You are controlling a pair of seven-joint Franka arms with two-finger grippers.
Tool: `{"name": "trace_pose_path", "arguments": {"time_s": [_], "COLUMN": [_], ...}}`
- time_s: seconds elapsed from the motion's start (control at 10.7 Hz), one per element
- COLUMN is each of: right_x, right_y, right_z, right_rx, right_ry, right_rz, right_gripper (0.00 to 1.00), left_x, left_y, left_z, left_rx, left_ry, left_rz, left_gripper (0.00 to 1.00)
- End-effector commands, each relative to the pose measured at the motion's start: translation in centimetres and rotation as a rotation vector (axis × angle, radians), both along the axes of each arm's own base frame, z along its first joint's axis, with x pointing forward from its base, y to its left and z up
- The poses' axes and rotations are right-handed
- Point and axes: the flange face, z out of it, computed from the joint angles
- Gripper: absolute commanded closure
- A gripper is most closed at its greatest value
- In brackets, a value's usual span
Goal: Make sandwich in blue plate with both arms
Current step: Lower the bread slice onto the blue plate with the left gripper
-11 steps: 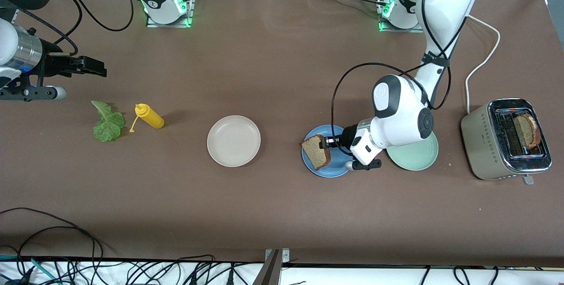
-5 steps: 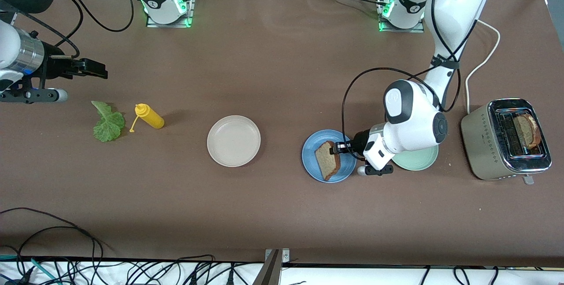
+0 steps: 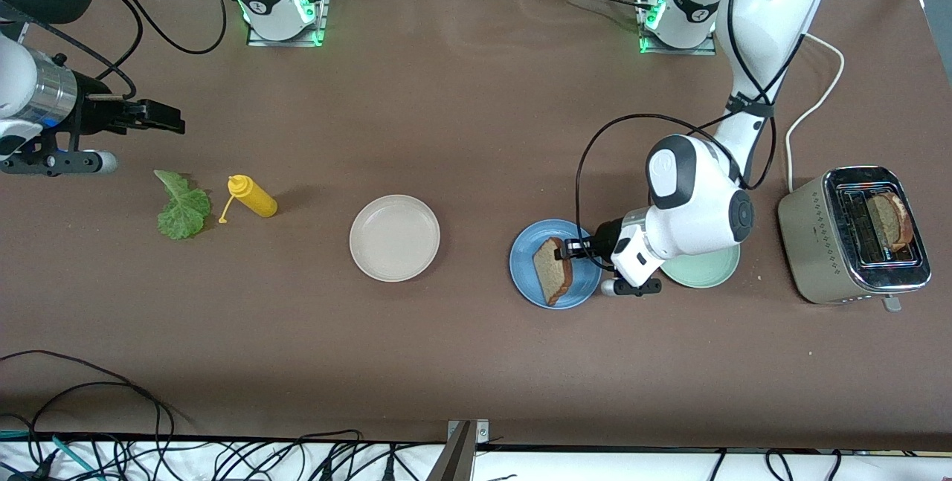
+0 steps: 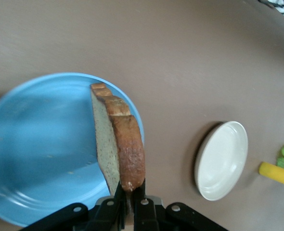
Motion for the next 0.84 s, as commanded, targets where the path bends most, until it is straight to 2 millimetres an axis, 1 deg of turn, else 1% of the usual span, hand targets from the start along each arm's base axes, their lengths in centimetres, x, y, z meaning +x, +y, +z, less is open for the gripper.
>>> {"name": "trace_pose_path", "arguments": {"time_s": [0.0, 0.19, 0.37, 0.56, 0.65, 0.75], "right_x": [-0.2, -0.2, -0.1, -0.1, -0.1, -0.1], "right_y": [0.2, 0.2, 0.2, 0.4, 0.3, 0.3], "right_z": [0.1, 0.2, 0.2, 0.3, 0.3, 0.3], "right_rx": [0.025, 0.025, 0.025, 0.036, 0.043, 0.045], "right_ry": [-0.007, -0.013, -0.015, -0.021, -0.02, -0.022], "right_rz": [0.005, 0.004, 0.004, 0.003, -0.001, -0.002], "right_gripper": [0.0, 0.0, 0.0, 0.0, 0.0, 0.0], "left_x": [-0.1, -0.2, -0.1, 0.0, 0.0, 0.3], "left_y": [-2.9, -3.0, -2.8, -2.3, -2.0, -1.3], "left_z": [1.5, 0.9, 0.9, -0.1, -0.3, -0.5], "left_rx": [-0.054, -0.047, -0.042, -0.042, -0.04, -0.038], "left_ry": [0.035, 0.035, 0.029, 0.006, 0.005, 0.003], "left_rz": [0.04, 0.026, 0.02, -0.019, -0.022, -0.018], "left_gripper": [1.0, 1.0, 1.0, 1.0, 1.0, 1.0]}}
